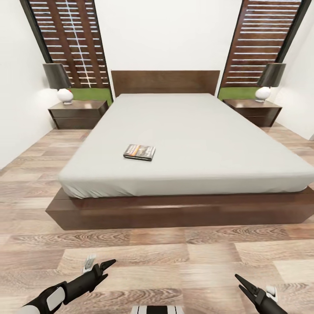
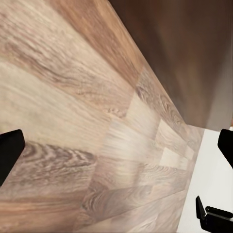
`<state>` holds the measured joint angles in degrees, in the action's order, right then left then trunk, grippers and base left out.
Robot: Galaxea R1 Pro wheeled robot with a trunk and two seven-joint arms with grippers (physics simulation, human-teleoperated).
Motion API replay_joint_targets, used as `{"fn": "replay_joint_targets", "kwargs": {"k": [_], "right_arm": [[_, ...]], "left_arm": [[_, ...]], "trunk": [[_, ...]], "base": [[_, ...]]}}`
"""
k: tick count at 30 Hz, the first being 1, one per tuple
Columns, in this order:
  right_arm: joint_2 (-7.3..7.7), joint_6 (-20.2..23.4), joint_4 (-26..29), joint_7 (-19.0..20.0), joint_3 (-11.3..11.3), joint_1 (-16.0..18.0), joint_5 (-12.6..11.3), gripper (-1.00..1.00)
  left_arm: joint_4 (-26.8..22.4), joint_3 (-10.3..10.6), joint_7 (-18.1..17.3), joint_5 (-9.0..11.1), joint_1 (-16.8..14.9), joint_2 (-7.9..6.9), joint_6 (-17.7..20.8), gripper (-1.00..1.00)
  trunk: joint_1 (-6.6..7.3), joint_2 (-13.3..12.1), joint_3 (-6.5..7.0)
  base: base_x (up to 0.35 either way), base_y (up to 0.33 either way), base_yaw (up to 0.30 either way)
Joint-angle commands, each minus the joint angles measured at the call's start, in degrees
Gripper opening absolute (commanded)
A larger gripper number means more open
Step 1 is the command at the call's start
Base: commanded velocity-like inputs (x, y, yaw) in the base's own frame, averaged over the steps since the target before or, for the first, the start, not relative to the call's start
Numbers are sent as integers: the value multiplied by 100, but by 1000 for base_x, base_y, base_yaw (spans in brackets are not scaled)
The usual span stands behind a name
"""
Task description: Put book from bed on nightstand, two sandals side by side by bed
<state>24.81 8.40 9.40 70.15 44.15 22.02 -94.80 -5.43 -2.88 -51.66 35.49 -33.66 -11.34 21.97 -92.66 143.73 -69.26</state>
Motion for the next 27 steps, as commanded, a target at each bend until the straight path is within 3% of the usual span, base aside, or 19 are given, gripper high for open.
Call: {"fn": "replay_joint_targets", "kwargs": {"k": [1,20,27], "right_arm": [[3,59,1,20,40,4,-59,100],[-11,56,1,16,52,4,-51,100],[-12,56,1,9,68,4,-48,100]], "left_arm": [[-2,-29,-11,-1,0,0,53,100],[-2,-29,-1,-5,0,5,53,100],[-2,-29,48,-7,0,5,54,100]], "trunk": [[1,2,-4],[1,2,-4],[1,2,-4]], "base": [[0,330,0],[60,328,0],[68,170,0]]}}
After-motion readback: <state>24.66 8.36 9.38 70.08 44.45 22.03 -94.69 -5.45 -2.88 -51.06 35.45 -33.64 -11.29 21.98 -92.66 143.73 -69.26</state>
